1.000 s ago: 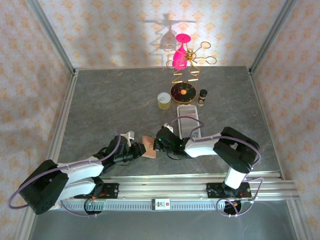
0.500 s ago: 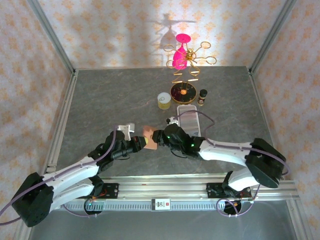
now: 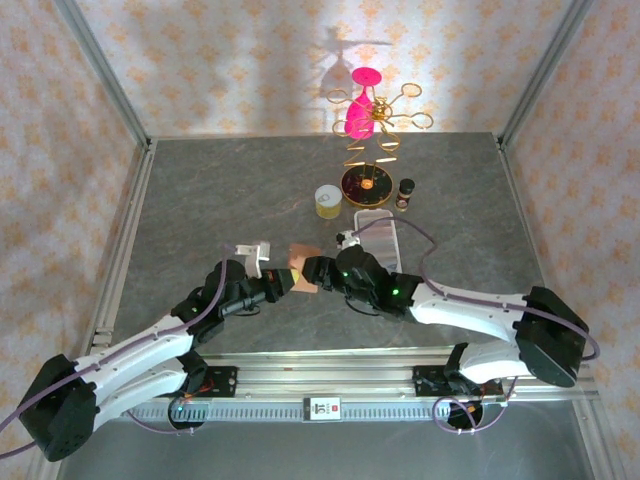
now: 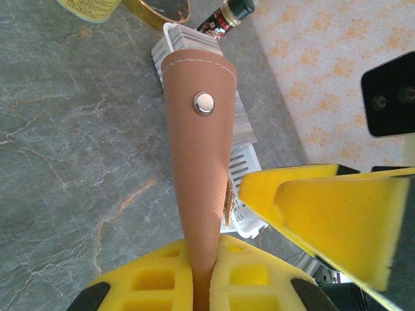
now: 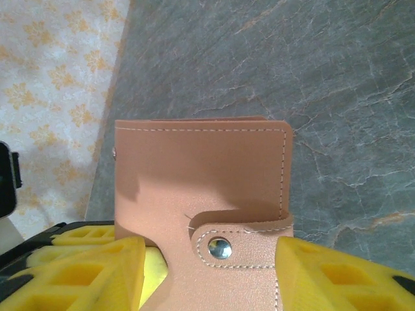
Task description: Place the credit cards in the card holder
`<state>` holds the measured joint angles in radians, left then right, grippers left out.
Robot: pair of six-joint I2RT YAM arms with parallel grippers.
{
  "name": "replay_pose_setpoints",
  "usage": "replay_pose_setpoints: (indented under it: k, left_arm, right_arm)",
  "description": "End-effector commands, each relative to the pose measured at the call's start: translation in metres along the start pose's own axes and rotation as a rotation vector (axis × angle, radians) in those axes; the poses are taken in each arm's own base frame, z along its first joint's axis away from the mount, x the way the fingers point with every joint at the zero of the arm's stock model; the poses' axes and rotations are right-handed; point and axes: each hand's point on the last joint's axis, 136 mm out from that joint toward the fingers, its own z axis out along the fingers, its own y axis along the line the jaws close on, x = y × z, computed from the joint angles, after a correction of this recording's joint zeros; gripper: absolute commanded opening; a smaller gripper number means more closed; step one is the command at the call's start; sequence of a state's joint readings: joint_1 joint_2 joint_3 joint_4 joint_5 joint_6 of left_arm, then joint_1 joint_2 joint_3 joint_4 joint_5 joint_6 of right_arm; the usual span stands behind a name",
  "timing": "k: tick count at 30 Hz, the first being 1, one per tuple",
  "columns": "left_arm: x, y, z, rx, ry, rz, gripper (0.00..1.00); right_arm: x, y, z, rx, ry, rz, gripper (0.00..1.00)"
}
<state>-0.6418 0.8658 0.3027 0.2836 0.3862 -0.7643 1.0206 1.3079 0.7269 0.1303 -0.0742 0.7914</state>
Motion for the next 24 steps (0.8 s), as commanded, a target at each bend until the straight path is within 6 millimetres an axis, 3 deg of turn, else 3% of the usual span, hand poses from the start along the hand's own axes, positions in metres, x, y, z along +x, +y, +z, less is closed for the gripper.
replay_pose_setpoints:
  k: [1, 6, 10, 24]
  left_arm:
    - [-0.02, -0.032, -0.005, 0.1, -0.064, 0.042, 0.0]
    - [-0.021, -0.032, -0.005, 0.1, -0.067, 0.048, 0.0]
    - [-0.022, -0.036, -0.005, 0.106, -0.061, 0.056, 0.0]
    - [-0.026, -0.031, -0.004, 0.068, -0.078, 0.077, 0.0]
  right_arm:
    - [0.0, 0.009, 0.005, -0.003, 0.008, -0.02, 0.55]
    - [0.007, 0.006, 0.013, 0.026, 0.032, -0.038, 0.55]
    - [0.006, -0.014, 0.018, 0.128, 0.016, -0.048, 0.53]
    - [0.011, -0.058, 0.021, 0.299, -0.013, -0.045, 0.26]
